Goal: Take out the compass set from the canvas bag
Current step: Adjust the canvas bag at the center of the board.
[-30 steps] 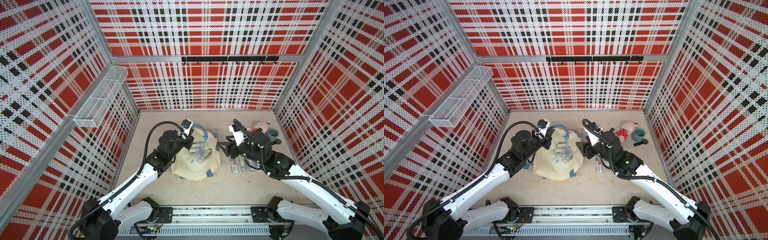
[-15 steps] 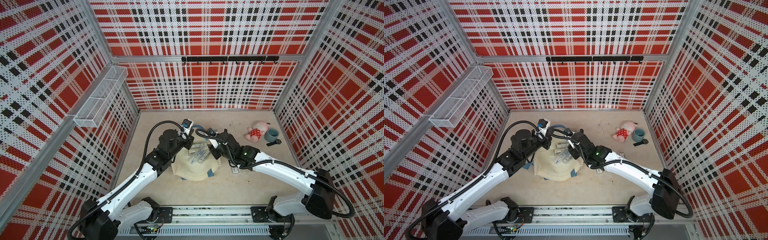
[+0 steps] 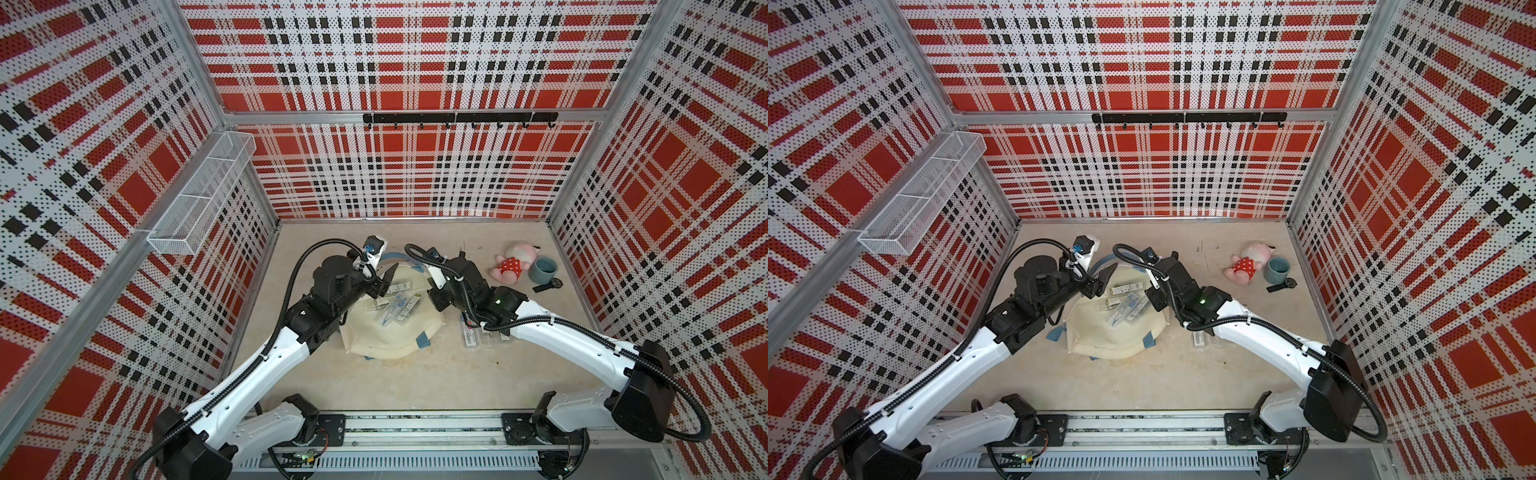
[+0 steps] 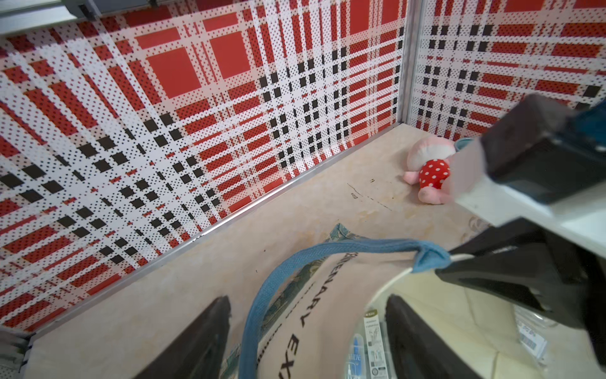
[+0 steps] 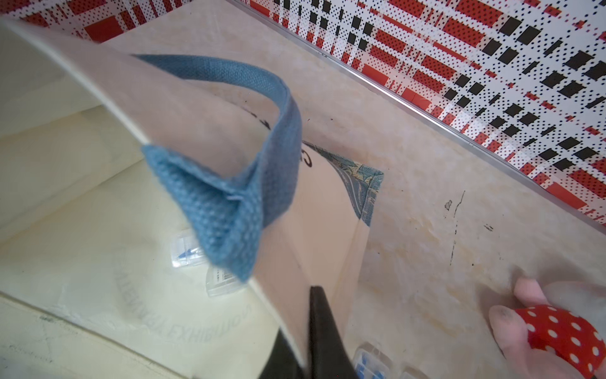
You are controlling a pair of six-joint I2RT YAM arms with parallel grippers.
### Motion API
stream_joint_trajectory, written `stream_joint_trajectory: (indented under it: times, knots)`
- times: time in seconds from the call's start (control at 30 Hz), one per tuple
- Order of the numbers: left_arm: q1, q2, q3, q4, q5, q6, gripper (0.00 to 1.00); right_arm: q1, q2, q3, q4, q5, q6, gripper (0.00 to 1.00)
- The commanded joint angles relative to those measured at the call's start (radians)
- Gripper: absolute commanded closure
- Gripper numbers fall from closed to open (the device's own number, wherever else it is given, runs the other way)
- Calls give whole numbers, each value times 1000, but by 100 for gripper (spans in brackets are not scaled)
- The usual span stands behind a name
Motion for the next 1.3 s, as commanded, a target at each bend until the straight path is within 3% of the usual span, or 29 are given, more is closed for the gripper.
stream_joint_trajectory:
  times: [0.0,0.23,0.43,0.7,0.9,1.07,1.17,1.27]
  knots:
    - [-49,11,21,-86,-34,111,13,-18,1,48,13,-88,34,100]
    - [-93,116,96,-139,-152,185,12,-35,-2,82,3,-135,31,100]
    - [-93,160,137,-103,-193,211,26,-61,-17,66,5,-177,29,100]
    - [-93,162,126,-56,-197,201,75,-94,-32,55,6,-209,23,100]
    - [-93,163,119,-28,-205,174,98,-112,-27,63,7,-234,18,99]
    - [-92,153,102,4,-235,154,100,-120,-71,87,-36,-254,-84,69]
    - [-86,137,97,26,-210,136,100,-112,-153,45,-29,-354,-230,59]
    - [-74,123,93,53,-172,111,100,-8,-253,-76,41,-349,-429,55]
